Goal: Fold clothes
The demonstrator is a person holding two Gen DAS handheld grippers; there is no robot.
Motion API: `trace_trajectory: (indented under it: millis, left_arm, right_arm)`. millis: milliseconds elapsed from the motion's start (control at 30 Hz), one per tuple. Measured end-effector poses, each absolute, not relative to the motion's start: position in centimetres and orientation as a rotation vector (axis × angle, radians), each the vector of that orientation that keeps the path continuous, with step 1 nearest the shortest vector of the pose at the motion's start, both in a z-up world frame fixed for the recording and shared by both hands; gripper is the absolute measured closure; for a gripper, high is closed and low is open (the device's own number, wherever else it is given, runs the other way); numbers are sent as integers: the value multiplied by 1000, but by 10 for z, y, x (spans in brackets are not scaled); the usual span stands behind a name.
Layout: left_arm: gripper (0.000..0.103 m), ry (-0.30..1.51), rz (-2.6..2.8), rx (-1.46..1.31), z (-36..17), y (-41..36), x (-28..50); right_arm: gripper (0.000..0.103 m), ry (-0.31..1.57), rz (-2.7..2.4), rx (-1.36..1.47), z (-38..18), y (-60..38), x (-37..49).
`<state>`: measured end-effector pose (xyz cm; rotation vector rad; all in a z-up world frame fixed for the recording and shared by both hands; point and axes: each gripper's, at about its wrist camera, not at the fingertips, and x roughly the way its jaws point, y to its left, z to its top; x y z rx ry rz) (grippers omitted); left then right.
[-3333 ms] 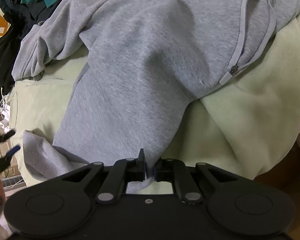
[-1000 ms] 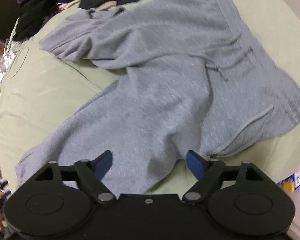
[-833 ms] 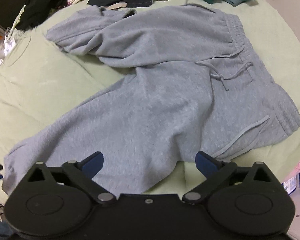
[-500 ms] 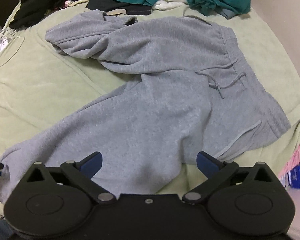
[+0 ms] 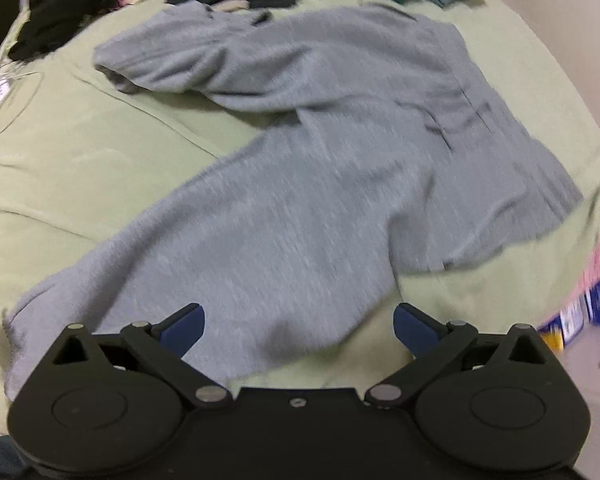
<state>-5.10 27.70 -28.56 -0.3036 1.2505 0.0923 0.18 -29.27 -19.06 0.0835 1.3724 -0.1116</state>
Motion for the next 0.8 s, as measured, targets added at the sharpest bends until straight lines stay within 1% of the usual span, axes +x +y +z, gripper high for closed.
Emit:
trace_trajectory:
  millis: [67, 133, 167, 200, 233, 300, 333, 467, 500, 667, 767, 800]
  left_arm:
    - [103, 1264, 66, -356, -286, 288, -44]
    - [101, 1328, 20, -457, -296, 297, -37]
    - [97, 1344, 10, -473, -299, 299, -37]
    - [89, 1359, -9, -486, -303, 301, -40]
    - [78, 1371, -26, -497, -306, 301, -44]
    - [70, 1386, -49, -517, -310, 299, -50]
    - [68, 1392, -69, -544, -314, 297, -54]
    - [65, 1428, -121, -558, -329, 283, -61]
    - [62, 1441, -116, -540, -335, 278, -62]
    - [61, 1477, -65, -627, -360, 275, -60]
    - [66, 1492, -57, -651, -365, 278, -56]
    - [71, 1489, -59, -642, -365, 278, -54]
  right_arm:
    - [1, 1397, -140, 90, -196, -295, -4]
    - [1, 1418, -154, 83, -199, -294, -8]
    - [1, 1426, -158, 79, -200, -293, -10]
    - [1, 1428, -157, 77, -200, -292, -11]
    - [1, 1426, -154, 76, -199, -290, -11]
    - [1, 1421, -147, 75, -195, -286, -11]
    - [1, 1419, -142, 72, -193, -284, -10]
    - [1, 1409, -123, 20, -187, -276, 0]
    - [1, 1404, -124, 8, -186, -275, 2]
    - [1, 1383, -113, -21, -179, -263, 7]
    - [1, 1384, -78, -36, -175, -255, 9]
    - [1, 1385, -71, -37, -175, -254, 9]
